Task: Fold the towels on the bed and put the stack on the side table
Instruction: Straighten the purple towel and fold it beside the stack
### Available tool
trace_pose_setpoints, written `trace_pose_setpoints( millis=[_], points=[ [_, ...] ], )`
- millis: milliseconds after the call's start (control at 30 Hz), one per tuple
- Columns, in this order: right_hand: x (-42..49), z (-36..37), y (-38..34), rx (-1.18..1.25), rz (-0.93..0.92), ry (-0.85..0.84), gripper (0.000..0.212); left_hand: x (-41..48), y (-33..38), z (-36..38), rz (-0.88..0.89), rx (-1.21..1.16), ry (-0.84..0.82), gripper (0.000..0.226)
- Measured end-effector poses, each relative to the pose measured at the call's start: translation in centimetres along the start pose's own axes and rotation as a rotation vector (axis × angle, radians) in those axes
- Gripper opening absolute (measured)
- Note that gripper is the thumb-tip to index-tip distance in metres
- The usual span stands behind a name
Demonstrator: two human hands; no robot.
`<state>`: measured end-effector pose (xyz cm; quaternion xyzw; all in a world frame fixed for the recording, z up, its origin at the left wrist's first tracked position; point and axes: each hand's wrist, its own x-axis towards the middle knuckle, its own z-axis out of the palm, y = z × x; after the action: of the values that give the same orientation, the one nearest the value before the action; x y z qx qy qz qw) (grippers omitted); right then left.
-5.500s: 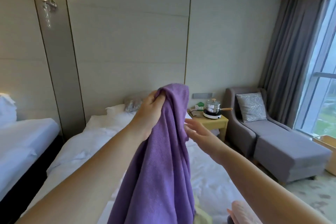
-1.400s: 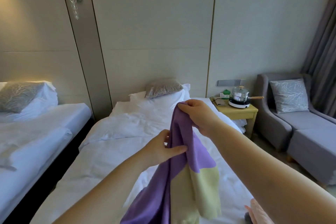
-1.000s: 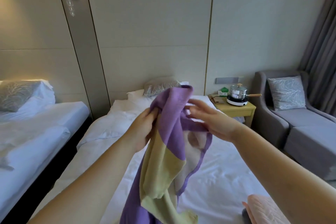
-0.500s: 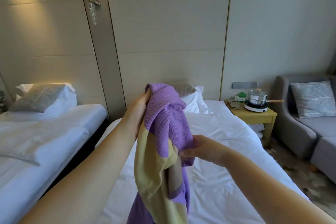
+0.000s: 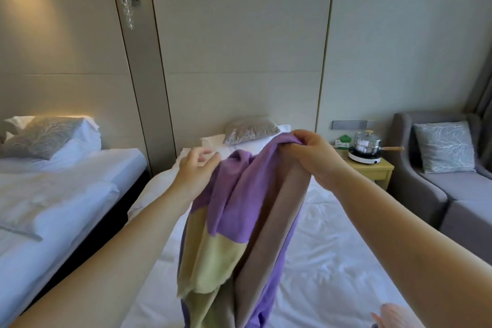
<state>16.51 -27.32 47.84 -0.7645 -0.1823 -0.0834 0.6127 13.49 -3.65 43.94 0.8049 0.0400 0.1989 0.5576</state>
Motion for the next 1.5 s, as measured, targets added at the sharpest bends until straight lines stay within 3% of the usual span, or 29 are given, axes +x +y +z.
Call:
trace_pose_setpoints(
  millis=[100,167,267,333,433,467,533,600,633,733,900,1067,1300,1500],
  points=[
    [-0.3,1.0,-0.9,-0.157,-0.017,-0.108,0.016,-2.0,1.7,2.3,0.14,0.028,-0.338,0.054],
    [-0.6,1.5,-0.9,-0.231,-0.016,-0.18,0.007,-2.2,2.1,3.3,0.179,0.069,-0.436,0.046],
    [-1.1,1.1,0.1,-0.324,-0.021,-0.177,0.015,-1.5,2.7,3.4,0.29,0.198,-0.358,0.006],
    [-1.7,0.5,1.4,-0.299,0.041,-0.189,0.018,-1.1,3.1,3.2,0.267,0.144,-0.325,0.015],
    [-2.8,0.6,3.4,-0.046,0.122,-0.234,0.011,-0.6,4.6,2.8,0.153,-0.092,-0.276,0.018],
    [-3.2,1.0,3.7,0.042,0.109,-0.18,0.007,-0.3,4.9,2.7,0.114,-0.144,-0.255,0.02],
    [-3.8,1.7,4.1,0.115,0.001,0.065,0.019,0.0,5.3,2.3,0.071,-0.202,-0.235,0.023],
    [-4.6,2.6,3.8,0.038,-0.202,0.28,0.035,0.0,5.5,2.1,0.046,-0.231,-0.227,0.022],
    [-5.1,3.1,3.4,-0.03,-0.297,0.286,0.037,-0.1,5.5,2.0,0.036,-0.246,-0.225,0.022],
    [-5.6,4.4,2.8,-0.252,-0.423,0.15,0.029,-0.3,5.7,2.0,0.012,-0.289,-0.235,0.02],
    [-5.4,5.3,1.6,-0.001,-0.184,-0.004,0.012,-0.6,6.1,1.9,0.038,-0.245,-0.276,0.015],
    [-5.4,6.0,0.6,0.114,-0.112,0.03,0.031,-0.7,6.5,1.6,0.017,-0.258,-0.286,0.012],
    [-5.3,6.5,0.0,0.18,-0.094,0.005,0.033,-0.8,6.5,1.4,-0.011,-0.243,-0.267,0.016],
    [-5.3,6.4,0.3,0.286,-0.057,-0.05,0.008,-0.9,6.1,1.1,-0.043,-0.241,-0.299,0.019]
  ],
)
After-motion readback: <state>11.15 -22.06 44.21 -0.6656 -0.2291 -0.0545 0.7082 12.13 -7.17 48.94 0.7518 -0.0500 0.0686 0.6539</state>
